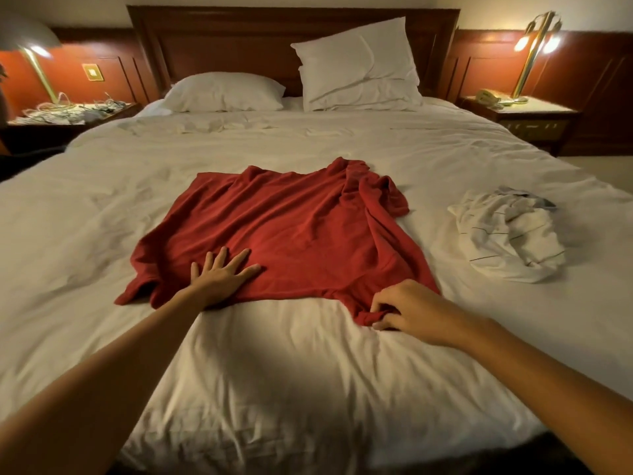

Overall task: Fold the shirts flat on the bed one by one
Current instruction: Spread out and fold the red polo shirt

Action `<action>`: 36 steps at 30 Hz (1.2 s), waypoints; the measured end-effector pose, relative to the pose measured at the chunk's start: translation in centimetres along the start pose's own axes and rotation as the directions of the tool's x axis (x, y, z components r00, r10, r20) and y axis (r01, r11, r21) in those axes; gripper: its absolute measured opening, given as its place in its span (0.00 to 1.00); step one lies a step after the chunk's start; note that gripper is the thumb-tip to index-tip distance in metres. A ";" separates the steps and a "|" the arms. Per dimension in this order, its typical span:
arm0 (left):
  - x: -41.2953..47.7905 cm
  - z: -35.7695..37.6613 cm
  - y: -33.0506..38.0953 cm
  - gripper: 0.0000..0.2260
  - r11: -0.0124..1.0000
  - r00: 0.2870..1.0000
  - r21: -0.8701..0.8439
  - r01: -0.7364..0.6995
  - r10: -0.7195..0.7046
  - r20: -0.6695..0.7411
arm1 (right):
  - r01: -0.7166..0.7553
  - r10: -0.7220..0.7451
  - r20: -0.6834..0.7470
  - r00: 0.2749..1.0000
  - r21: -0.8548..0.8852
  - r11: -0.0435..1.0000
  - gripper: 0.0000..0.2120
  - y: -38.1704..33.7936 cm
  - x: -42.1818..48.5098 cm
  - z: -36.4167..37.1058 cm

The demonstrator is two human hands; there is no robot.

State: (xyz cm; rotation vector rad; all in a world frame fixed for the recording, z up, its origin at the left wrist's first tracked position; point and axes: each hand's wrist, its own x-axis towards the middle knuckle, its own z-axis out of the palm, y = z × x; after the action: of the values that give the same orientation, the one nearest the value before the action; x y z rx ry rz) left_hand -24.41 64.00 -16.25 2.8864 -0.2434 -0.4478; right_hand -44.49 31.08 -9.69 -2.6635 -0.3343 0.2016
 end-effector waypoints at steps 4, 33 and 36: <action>2.0 -0.3 2.1 0.35 0.995 1.000 -0.099 -0.002 -0.001 -0.027 | -0.162 0.046 0.471 0.881 0.209 0.964 0.10 -0.4 2.7 -3.2; 18.5 0.6 6.9 0.27 0.988 0.877 -0.019 -0.153 0.126 -0.464 | -0.503 0.791 -0.522 0.319 0.614 0.608 0.15 25.9 19.6 -9.2; 18.3 0.5 7.0 0.26 0.988 0.878 -0.020 -0.154 0.127 -0.461 | -0.481 0.836 -0.441 0.326 0.684 0.548 0.18 26.2 17.6 -9.3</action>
State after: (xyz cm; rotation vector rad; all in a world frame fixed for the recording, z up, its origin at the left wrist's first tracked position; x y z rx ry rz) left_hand -8.23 53.64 -20.20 2.7880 -0.3488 0.2544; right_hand -20.54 9.05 -14.67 -1.9835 1.0494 -0.5254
